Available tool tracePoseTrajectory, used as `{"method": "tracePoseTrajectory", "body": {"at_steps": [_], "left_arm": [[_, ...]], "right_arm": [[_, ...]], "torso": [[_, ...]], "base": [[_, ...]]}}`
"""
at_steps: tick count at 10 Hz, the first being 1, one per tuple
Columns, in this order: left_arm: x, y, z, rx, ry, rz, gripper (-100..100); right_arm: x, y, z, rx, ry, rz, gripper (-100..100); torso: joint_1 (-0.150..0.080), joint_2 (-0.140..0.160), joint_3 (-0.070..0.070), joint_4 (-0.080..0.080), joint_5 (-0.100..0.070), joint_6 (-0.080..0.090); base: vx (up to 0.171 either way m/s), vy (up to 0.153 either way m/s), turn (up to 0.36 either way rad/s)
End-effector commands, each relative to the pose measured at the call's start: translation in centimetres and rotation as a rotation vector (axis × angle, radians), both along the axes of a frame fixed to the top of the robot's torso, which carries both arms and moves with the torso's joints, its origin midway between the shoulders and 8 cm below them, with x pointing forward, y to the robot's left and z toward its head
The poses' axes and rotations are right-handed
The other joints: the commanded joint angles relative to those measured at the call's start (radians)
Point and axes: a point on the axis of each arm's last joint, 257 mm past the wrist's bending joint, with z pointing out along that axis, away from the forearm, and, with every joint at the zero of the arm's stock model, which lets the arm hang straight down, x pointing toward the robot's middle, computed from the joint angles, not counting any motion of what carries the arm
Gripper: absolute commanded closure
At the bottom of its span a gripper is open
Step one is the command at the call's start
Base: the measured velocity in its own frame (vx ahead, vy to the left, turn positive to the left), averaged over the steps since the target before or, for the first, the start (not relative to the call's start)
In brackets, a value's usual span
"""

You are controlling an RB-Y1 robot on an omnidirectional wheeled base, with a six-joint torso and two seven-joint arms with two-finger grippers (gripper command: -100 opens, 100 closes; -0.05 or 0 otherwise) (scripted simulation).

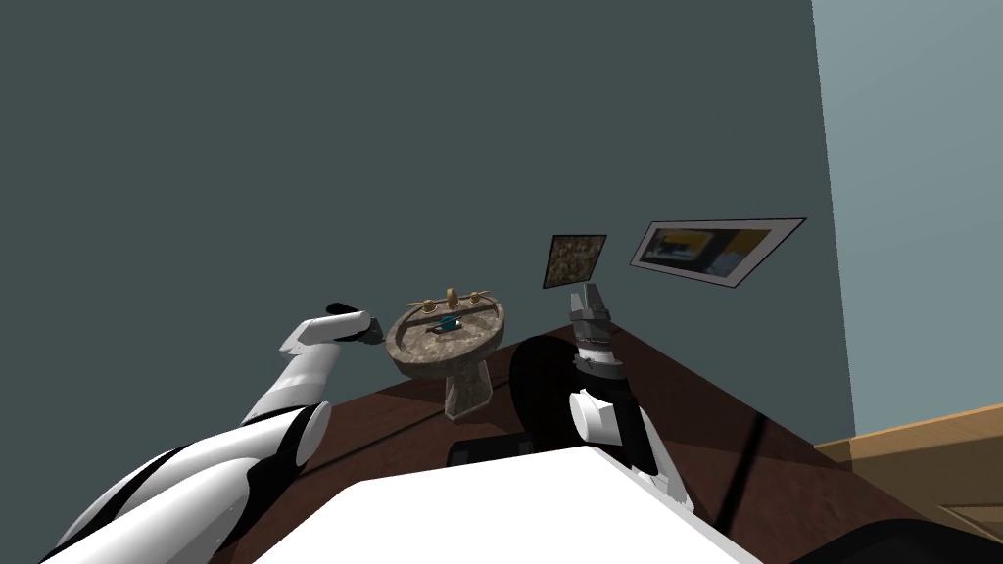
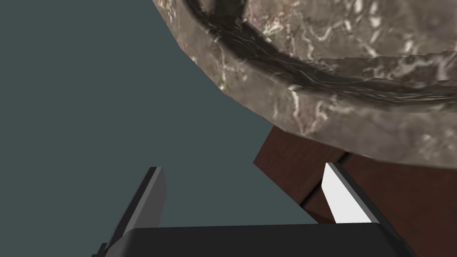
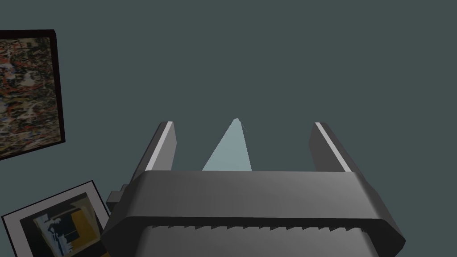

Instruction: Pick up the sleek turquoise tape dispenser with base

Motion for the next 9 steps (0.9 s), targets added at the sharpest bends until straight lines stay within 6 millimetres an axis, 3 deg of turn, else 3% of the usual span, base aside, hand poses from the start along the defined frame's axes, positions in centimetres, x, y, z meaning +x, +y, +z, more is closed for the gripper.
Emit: {"method": "tracePoseTrajectory", "body": {"at_steps": [1,9], "left_arm": [[-0.63,0.50,-0.10,-0.004,0.010,0.017,-100],[-0.63,0.50,-0.10,-0.004,0.010,0.017,-100]], "right_arm": [[0.00,0.00,0.00,0.000,0.000,0.000,0],[0.00,0.00,0.00,0.000,0.000,0.000,0]], "torso": [[0.000,0.000,0.000,0.000,0.000,0.000],[0.001,-0.001,-0.001,0.000,0.000,0.000]], "base": [[0.005,-0.004,-0.004],[0.004,-0.002,-0.004]]}}
